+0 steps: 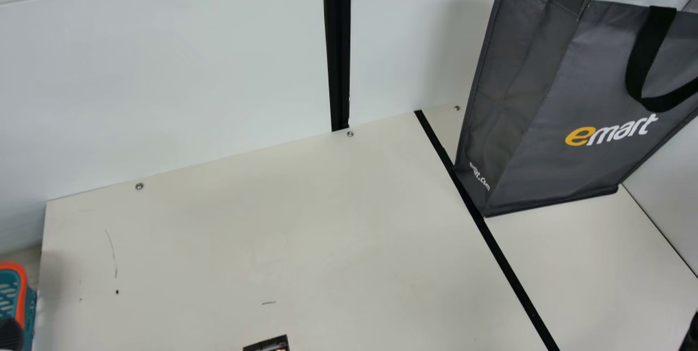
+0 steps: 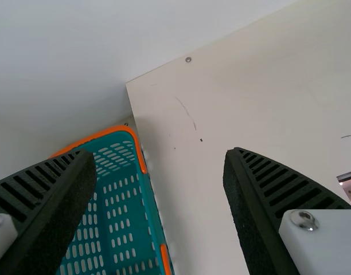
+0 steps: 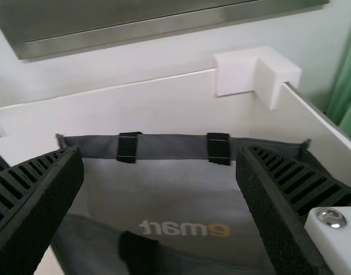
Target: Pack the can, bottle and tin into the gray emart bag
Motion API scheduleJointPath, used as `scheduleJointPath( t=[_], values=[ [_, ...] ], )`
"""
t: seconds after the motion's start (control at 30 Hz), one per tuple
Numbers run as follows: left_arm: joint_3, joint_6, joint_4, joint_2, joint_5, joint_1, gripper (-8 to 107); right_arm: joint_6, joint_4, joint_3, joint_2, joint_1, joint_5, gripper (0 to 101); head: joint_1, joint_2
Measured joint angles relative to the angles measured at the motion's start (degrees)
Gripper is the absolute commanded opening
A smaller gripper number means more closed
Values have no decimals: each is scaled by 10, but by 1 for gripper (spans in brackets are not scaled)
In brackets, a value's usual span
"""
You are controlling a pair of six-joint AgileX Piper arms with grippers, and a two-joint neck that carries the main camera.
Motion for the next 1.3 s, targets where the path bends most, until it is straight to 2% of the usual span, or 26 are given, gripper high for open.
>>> scheduleJointPath(
  t=[0.8, 1.3],
  values=[
    [0, 0, 0, 0, 0, 0, 90, -15, -26, 107, -96, 146, 0, 91, 0, 0],
    [0, 0, 0, 0, 0, 0, 90, -51, -42, 215, -169, 211, -1, 91, 0, 0]
  ],
)
